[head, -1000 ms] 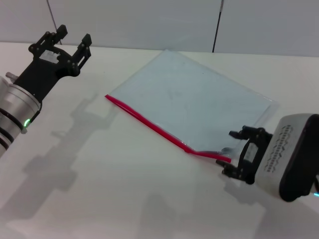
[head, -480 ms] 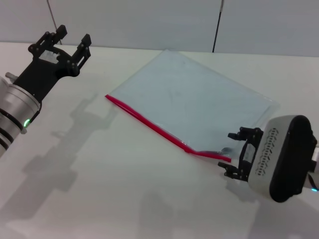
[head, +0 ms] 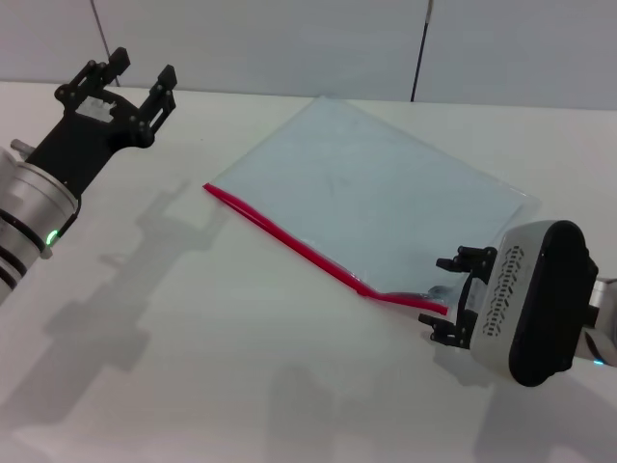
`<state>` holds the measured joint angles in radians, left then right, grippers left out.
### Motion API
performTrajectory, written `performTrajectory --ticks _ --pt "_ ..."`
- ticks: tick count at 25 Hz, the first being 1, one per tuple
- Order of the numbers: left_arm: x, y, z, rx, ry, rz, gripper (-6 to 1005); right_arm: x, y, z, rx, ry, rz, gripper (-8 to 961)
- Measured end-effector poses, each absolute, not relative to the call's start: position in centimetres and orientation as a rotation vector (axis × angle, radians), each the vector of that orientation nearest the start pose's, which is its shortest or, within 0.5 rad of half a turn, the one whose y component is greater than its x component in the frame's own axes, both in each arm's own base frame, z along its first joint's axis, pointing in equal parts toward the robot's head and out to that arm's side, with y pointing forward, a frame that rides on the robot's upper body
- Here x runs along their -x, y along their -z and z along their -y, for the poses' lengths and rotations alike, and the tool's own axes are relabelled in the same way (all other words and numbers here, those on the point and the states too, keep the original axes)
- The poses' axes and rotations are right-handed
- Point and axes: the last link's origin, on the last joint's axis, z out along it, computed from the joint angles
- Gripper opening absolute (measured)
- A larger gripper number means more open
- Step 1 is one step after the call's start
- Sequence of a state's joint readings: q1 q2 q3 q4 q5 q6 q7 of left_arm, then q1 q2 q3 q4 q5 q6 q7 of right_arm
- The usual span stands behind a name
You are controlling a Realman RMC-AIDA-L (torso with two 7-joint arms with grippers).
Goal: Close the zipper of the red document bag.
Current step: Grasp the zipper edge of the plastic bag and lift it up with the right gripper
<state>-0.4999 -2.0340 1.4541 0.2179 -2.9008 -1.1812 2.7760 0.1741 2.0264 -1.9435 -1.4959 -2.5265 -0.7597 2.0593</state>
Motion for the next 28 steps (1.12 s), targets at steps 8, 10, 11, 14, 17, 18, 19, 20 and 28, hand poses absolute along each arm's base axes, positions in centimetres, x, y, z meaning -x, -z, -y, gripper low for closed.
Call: performTrajectory --ticks 8,10,11,14,17,18,19,20,28 --pt "28.8 -1.4 -37.0 1.792 0.830 0.334 611 -20.3 7.2 -31.2 2.576 0.309 0.095 700" --pt "28.8 -1.4 -37.0 1.792 0.830 0.334 611 -20.4 7.3 -31.4 2.578 0.317 0.095 699" --pt "28.8 -1.4 -37.1 1.792 0.831 0.333 611 -20.4 7.4 -31.5 2.578 0.319 0.095 699" --pt "28.7 -1.4 -37.1 1.793 0.832 0.333 610 -20.5 7.6 -31.9 2.567 0.317 0.098 699" --pt "28.7 -1.4 -37.1 1.793 0.833 0.333 610 -20.6 7.8 -32.3 2.563 0.320 0.096 698" --pt "28.7 -1.4 -37.1 1.793 0.833 0.333 610 -20.6 7.9 -32.5 2.562 0.322 0.095 698" --pt "28.7 -1.4 -37.1 1.793 0.833 0.333 610 -20.6 7.9 -32.7 2.560 0.322 0.094 698" --pt "28.7 -1.4 -37.1 1.793 0.833 0.333 610 -20.6 8.0 -32.8 2.560 0.324 0.093 698" --pt "28.6 -1.4 -37.1 1.793 0.835 0.334 608 -21.0 8.6 -33.6 2.562 0.343 0.069 697"
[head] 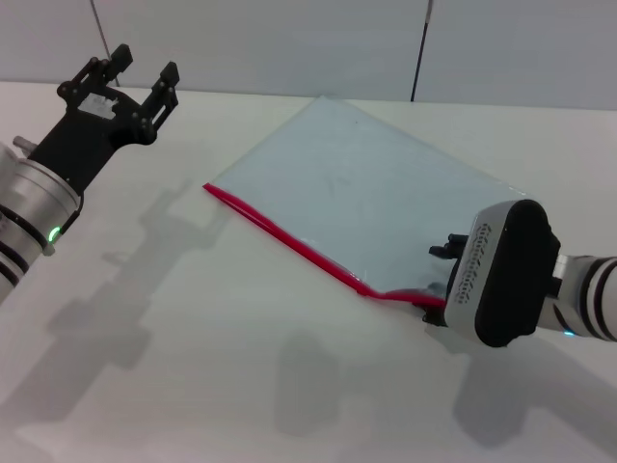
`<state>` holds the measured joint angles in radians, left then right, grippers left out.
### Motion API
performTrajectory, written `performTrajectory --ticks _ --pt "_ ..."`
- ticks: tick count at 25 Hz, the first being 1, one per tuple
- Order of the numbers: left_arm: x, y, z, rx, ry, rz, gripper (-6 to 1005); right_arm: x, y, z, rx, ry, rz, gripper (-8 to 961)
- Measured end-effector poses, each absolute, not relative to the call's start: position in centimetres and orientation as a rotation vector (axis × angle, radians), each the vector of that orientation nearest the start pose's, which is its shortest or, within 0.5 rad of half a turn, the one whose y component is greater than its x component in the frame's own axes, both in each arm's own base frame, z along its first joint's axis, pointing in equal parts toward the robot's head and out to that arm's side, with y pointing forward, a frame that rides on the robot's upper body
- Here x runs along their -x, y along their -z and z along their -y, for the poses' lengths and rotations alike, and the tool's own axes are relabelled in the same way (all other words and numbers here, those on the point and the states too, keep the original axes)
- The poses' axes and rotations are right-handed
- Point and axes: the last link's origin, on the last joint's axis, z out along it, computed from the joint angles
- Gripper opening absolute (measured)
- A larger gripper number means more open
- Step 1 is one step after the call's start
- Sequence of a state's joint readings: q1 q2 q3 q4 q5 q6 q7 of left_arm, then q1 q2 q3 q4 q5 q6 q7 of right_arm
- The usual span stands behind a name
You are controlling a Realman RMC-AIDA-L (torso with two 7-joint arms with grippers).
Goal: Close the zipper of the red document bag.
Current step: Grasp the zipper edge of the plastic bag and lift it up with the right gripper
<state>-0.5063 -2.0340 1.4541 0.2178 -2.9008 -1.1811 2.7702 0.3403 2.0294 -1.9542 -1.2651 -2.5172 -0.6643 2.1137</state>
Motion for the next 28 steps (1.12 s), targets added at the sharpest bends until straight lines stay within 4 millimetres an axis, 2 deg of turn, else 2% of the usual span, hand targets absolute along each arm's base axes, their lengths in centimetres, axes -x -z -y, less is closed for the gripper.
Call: performTrajectory --ticks 11,22,28 --pt "28.6 -1.3 -37.1 1.796 0.835 0.333 606 -20.7 8.5 -33.9 2.550 0.329 0.067 686" --pt "28.6 -1.4 -37.1 1.796 0.835 0.334 605 -20.0 8.5 -34.1 2.545 0.301 0.045 247" --pt "28.4 -0.7 -36.9 1.842 0.828 0.323 603 -19.3 7.9 -34.0 2.529 0.259 0.037 182"
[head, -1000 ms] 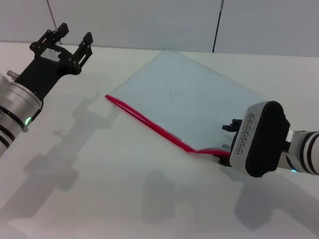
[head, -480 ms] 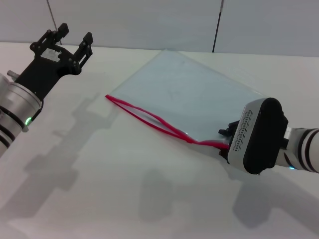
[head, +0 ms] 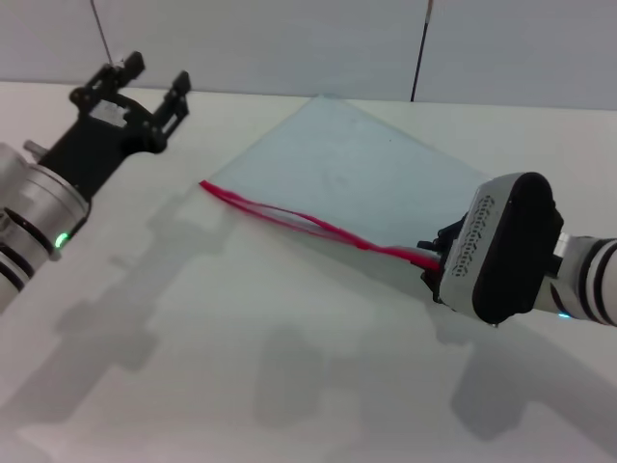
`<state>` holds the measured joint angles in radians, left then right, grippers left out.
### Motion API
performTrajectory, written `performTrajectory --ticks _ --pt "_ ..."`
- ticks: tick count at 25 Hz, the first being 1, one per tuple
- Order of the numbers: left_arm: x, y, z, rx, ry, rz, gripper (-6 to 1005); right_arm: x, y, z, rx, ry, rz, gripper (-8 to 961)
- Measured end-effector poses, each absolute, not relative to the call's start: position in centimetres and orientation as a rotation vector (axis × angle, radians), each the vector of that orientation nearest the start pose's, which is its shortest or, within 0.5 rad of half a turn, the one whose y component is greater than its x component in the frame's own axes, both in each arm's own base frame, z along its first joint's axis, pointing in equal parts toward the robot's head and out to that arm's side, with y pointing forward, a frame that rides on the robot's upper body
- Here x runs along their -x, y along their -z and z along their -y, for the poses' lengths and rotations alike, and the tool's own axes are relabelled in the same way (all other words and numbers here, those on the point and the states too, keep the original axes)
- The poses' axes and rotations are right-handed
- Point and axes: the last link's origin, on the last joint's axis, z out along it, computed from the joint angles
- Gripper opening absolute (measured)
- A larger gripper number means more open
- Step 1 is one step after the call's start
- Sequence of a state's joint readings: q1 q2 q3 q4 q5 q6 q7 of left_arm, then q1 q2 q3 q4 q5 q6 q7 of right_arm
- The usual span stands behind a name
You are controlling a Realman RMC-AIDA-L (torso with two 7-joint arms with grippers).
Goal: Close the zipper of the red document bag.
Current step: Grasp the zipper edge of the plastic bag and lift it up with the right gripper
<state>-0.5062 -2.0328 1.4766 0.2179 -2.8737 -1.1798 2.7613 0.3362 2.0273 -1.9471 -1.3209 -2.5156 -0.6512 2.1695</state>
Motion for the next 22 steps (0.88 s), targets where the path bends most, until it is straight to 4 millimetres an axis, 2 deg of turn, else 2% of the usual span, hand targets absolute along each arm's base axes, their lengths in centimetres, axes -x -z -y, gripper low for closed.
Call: performTrajectory --ticks 8,12,22 --pt "26.7 1.5 -37.4 2.088 0.820 0.326 602 -18.9 5.5 -33.8 2.465 0.193 -0.009 111" --pt "25.2 1.9 -37.8 2.224 0.783 0.250 601 -18.7 4.7 -34.1 2.448 0.183 -0.023 81" --pt "21.9 2.9 -37.9 2.478 0.622 0.001 600 -18.8 4.7 -34.3 2.452 0.188 -0.029 60"
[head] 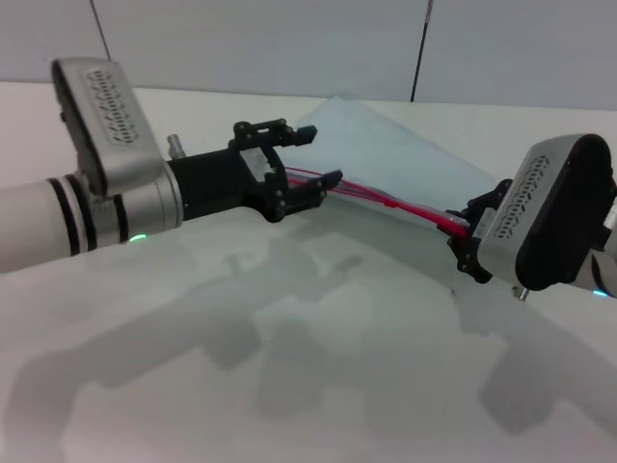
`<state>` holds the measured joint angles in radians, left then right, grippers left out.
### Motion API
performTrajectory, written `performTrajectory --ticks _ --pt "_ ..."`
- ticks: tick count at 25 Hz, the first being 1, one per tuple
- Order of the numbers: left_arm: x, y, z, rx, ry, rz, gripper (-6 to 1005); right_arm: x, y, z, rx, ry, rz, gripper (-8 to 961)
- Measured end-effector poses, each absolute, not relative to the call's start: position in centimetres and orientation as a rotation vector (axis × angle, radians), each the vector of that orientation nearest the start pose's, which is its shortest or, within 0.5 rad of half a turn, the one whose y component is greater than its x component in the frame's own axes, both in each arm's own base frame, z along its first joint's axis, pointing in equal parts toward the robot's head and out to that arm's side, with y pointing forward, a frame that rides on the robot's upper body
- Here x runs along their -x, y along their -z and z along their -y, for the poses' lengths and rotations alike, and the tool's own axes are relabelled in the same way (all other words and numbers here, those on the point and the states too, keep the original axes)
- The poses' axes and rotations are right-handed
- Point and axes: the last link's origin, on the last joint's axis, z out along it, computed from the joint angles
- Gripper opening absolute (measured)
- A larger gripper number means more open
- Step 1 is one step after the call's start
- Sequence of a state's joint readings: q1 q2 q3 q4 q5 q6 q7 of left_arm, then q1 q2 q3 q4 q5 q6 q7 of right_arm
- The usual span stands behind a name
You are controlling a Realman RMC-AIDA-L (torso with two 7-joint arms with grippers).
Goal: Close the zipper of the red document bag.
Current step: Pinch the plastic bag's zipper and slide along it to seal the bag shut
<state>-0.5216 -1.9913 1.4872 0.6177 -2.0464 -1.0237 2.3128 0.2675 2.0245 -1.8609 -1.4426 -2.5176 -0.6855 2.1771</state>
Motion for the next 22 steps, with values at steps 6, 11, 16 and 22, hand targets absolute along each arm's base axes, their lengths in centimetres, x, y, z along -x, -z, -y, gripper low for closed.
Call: performTrajectory --ticks 6,11,16,22 --pt "21.0 3.3 -37.8 2.536 0.489 -0.080 599 -18.8 4.8 -34.5 2.454 0.190 -0.031 58" --pt "20.0 3.2 -37.7 2.574 0.432 -0.147 598 -18.7 5.0 -34.6 2.462 0.184 -0.038 57" --pt "19.1 3.6 -37.3 2.605 0.347 -0.239 597 -18.6 5.3 -34.9 2.479 0.167 -0.060 56" --pt "18.4 3.6 -37.3 2.619 0.279 -0.321 596 -18.4 5.3 -35.0 2.480 0.162 -0.060 55"
